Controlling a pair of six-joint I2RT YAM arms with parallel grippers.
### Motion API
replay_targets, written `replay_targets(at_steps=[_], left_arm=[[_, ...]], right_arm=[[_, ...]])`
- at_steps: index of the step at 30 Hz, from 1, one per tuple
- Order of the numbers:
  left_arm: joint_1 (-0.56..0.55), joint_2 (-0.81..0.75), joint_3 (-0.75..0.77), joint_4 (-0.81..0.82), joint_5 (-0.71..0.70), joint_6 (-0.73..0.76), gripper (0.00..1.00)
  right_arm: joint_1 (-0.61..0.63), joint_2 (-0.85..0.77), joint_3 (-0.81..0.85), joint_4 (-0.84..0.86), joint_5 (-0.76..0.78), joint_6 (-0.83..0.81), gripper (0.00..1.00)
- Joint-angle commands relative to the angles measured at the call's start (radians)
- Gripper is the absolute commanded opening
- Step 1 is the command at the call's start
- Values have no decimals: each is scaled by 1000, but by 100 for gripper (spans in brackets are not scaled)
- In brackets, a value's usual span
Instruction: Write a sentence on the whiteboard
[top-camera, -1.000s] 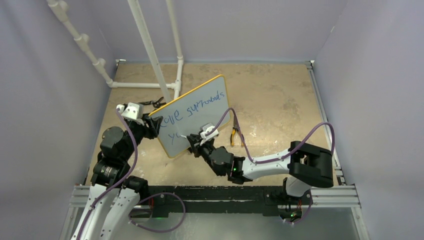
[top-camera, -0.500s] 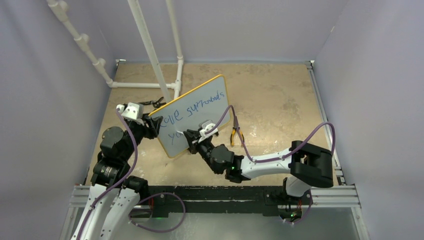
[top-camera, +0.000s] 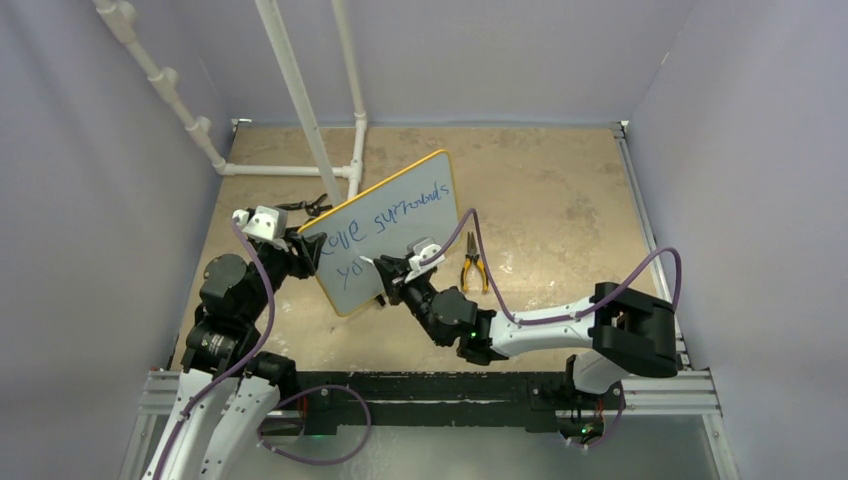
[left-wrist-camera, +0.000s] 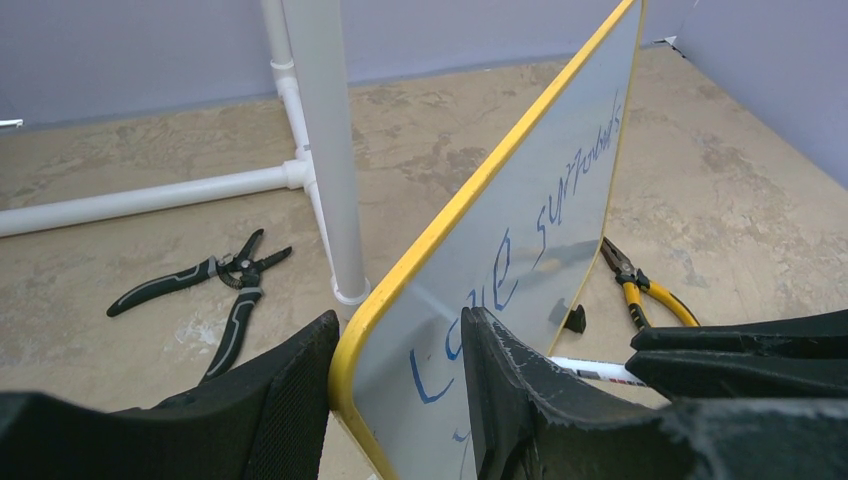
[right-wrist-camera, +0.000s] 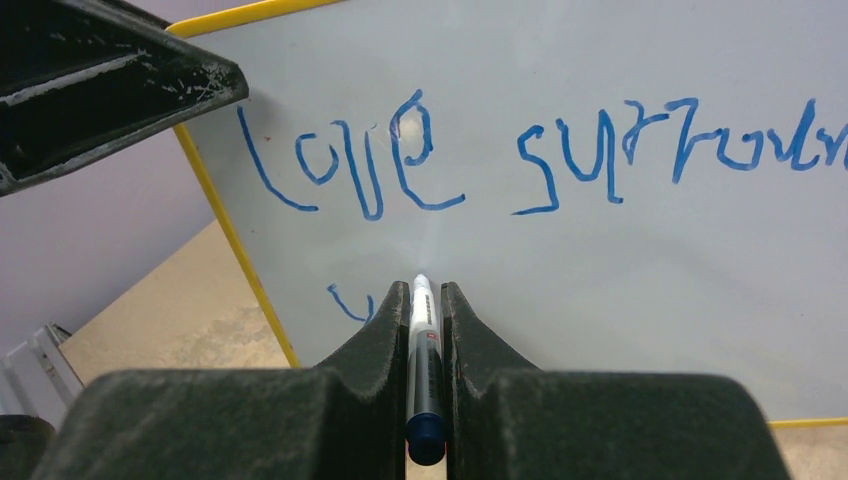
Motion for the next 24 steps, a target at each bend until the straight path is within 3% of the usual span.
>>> replay_targets(at_steps=[1, 24], left_arm=[[-1, -6, -2, 33, 29, -1, 47], [-1, -6, -1, 35, 34, -2, 47]], right_arm=[[-3, -27, -2, 10, 51, 9, 0], [-5, 33, -17, -97, 74, 88, 0]])
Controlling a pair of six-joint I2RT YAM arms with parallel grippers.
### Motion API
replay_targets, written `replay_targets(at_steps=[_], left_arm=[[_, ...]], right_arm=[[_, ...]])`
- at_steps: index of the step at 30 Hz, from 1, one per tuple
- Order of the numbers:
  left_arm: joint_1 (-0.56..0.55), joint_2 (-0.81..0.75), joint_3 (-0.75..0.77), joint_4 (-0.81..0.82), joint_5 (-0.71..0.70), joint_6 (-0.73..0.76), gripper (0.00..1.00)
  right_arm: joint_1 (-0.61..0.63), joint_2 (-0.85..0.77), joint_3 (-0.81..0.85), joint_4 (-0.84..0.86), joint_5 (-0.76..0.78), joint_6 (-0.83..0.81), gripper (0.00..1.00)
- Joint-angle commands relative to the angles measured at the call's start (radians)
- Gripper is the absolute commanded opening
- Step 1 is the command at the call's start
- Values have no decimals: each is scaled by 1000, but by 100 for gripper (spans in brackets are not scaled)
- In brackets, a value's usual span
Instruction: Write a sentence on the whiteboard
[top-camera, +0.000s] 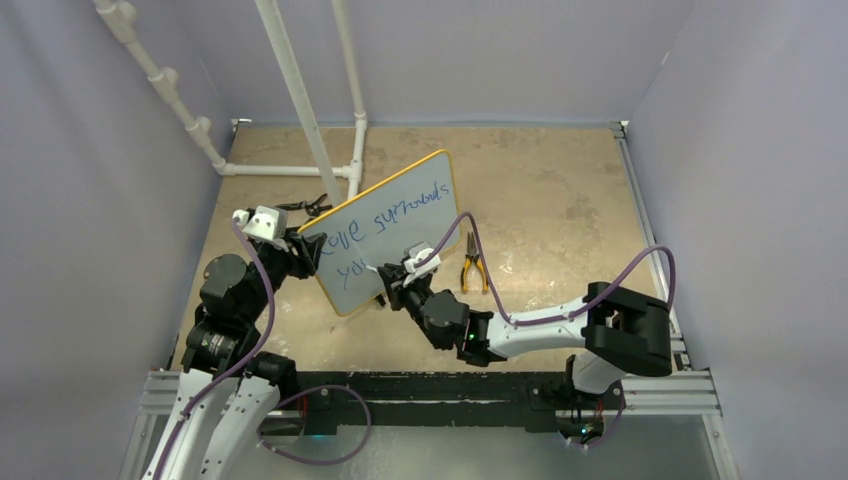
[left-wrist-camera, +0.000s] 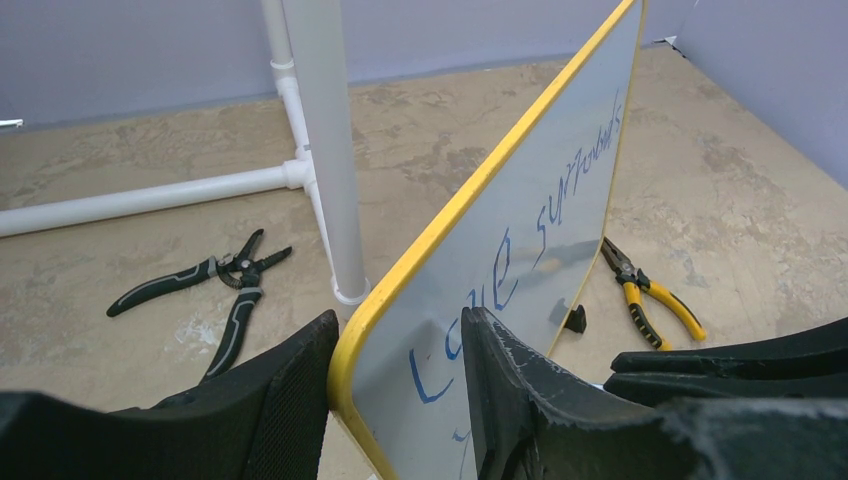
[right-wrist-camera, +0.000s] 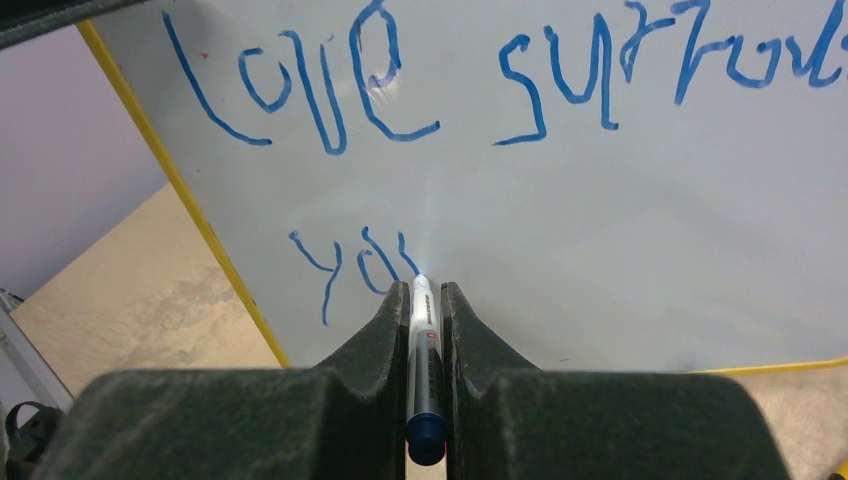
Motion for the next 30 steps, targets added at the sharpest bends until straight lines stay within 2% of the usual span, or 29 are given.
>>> replay_targets(at_steps=[1, 16, 30], left_arm=[[-1, -6, 0, 33, 34, -2, 47], [-1, -6, 0, 31, 35, -2, 47], [-1, -7, 0, 32, 36, -3, 48]], right_arm=[[-4, 14, -6, -21, 41, 34, 0], [-7, -12, 30, 103, 79, -92, 0], [-7, -31, 33, 133, 78, -113, 0]])
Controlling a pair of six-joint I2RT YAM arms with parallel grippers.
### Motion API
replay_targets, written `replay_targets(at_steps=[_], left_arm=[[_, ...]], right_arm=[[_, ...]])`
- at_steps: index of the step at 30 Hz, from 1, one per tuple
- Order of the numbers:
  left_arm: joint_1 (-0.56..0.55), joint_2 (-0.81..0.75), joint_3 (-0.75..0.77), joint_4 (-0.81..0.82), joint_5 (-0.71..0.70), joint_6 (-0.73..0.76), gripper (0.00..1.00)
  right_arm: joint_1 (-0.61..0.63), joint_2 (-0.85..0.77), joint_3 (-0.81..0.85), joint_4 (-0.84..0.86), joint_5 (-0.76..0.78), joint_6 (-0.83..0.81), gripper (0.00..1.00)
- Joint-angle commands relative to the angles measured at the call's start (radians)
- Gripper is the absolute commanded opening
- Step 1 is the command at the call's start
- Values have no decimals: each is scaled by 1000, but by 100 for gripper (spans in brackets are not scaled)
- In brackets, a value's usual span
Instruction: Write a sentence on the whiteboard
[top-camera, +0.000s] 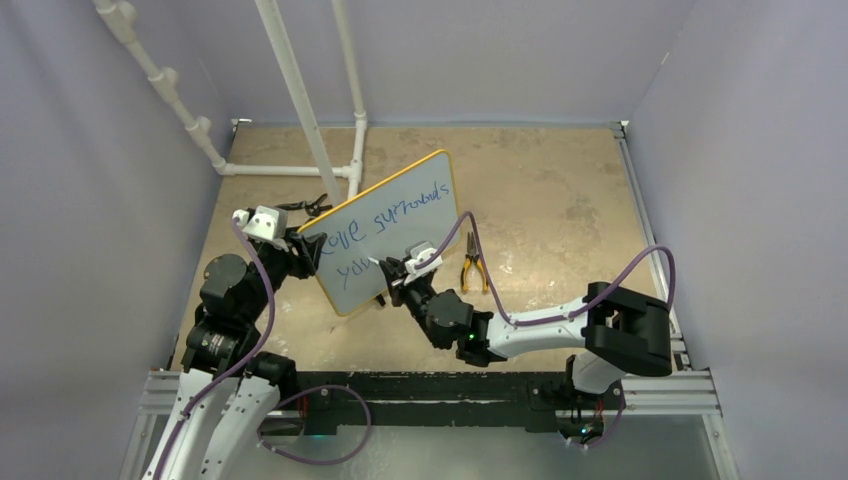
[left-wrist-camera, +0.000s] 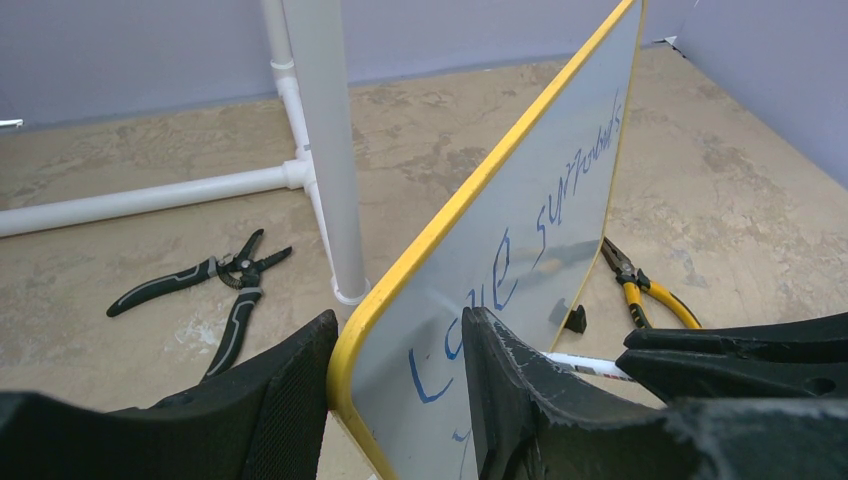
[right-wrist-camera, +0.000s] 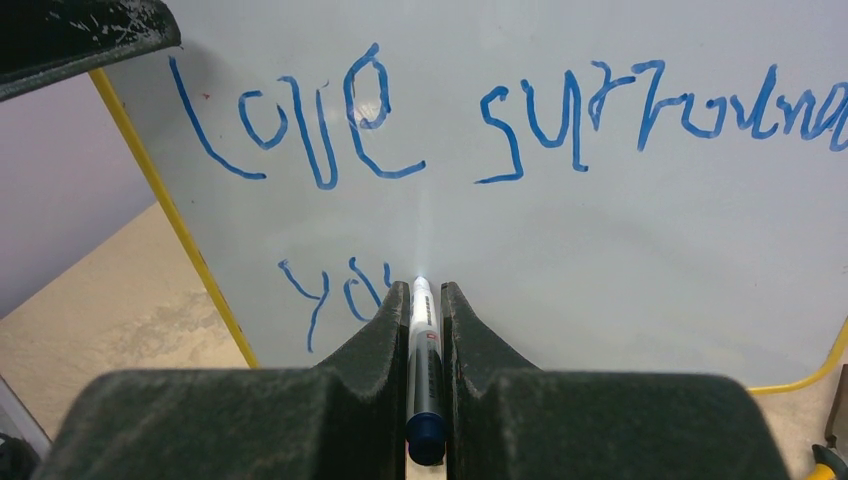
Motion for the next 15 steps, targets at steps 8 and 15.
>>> replay_targets(at_steps=[8, 15], left_arm=[[-1, -7, 1, 31, 39, -3, 48], [-1, -7, 1, 31, 39, -3, 48]], right_arm=[[-7, -30, 34, 67, 45, -23, 0], [-8, -8, 24, 17, 53, 30, 0]])
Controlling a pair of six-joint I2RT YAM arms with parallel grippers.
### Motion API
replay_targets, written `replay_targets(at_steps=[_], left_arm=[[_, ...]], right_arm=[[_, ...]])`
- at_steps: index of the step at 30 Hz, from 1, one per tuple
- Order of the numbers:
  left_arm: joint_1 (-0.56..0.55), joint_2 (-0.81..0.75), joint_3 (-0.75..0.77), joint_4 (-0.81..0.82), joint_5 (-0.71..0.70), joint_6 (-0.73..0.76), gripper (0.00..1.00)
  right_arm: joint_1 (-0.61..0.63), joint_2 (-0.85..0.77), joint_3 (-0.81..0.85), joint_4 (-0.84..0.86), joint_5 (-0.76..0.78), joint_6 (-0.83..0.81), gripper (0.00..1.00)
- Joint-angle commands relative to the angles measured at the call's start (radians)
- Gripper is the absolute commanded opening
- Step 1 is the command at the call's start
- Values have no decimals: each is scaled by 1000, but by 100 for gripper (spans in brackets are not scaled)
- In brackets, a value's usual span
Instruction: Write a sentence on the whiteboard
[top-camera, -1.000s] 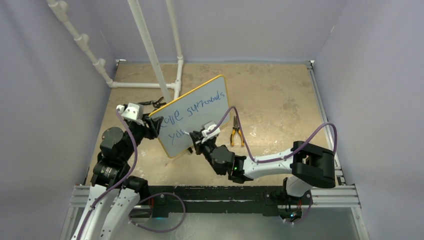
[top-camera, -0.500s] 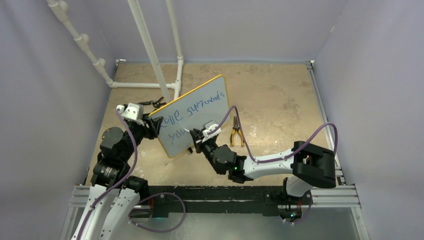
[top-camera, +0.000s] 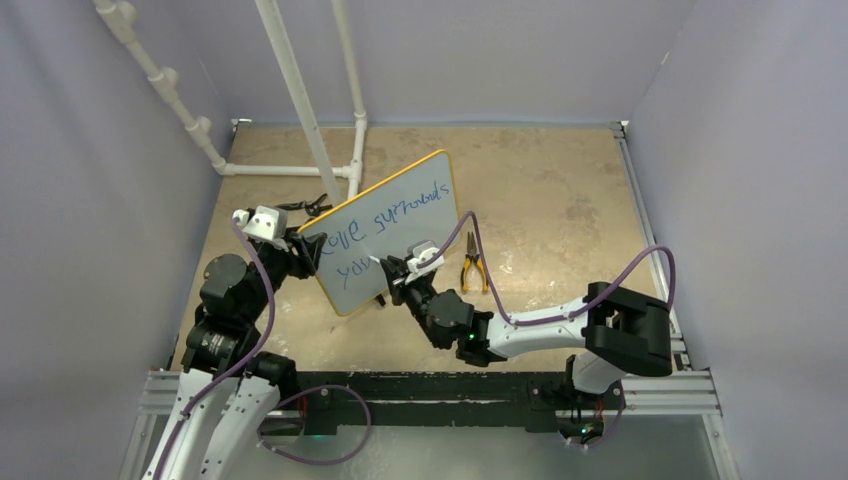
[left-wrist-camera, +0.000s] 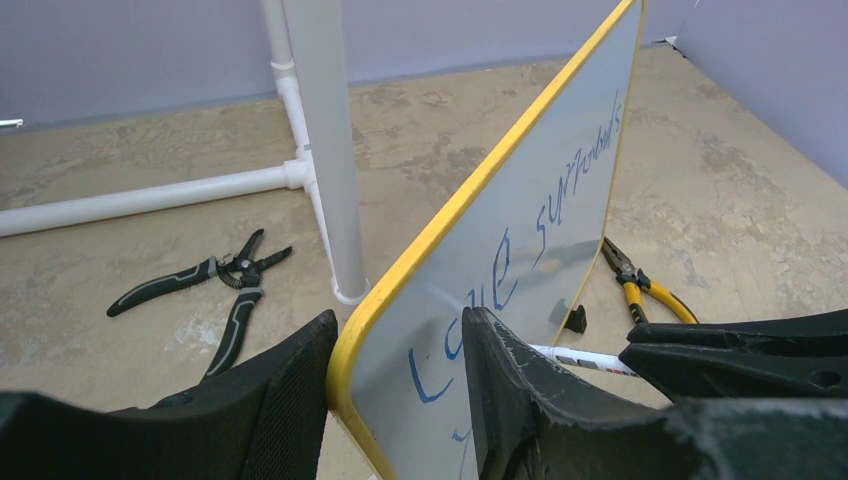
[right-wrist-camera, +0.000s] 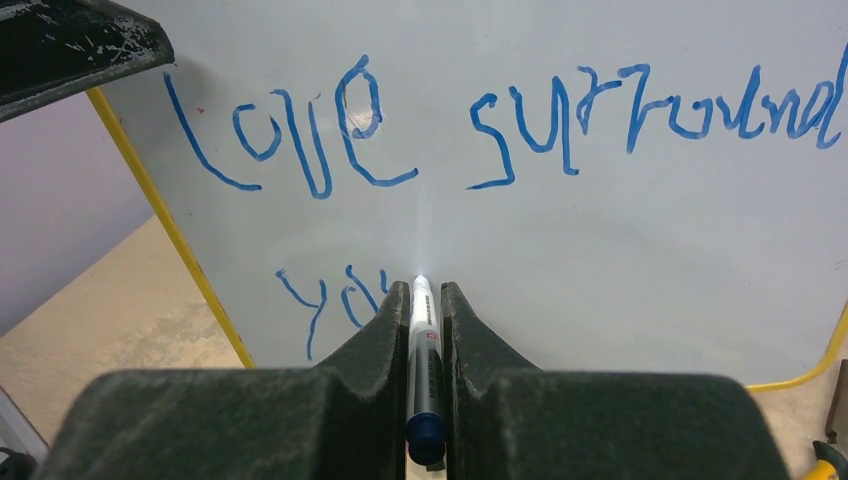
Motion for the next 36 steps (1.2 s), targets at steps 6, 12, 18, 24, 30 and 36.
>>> replay_targets(at_steps=[6, 12, 18, 24, 30, 36], left_arm=[[-1, -7, 1, 32, 39, -5, 48], [-1, -6, 1, 31, 41, -5, 48], [-1, -5, 1, 30, 40, -5, 48], [-1, -7, 1, 30, 42, -6, 48], [-1, -6, 1, 32, 42, -6, 48], [-1, -6, 1, 32, 40, -6, 48]], right_arm=[[-7, -1, 0, -34, 33, 85, 0], [-5, 1, -10, -54, 35, 111, 0], [-5, 8, -5, -64, 48, 105, 0], [-6, 16, -12, -92, 60, 121, 0], [-7, 2, -11, -107, 70, 119, 0], [-7, -41, -30, -89, 86, 88, 0]])
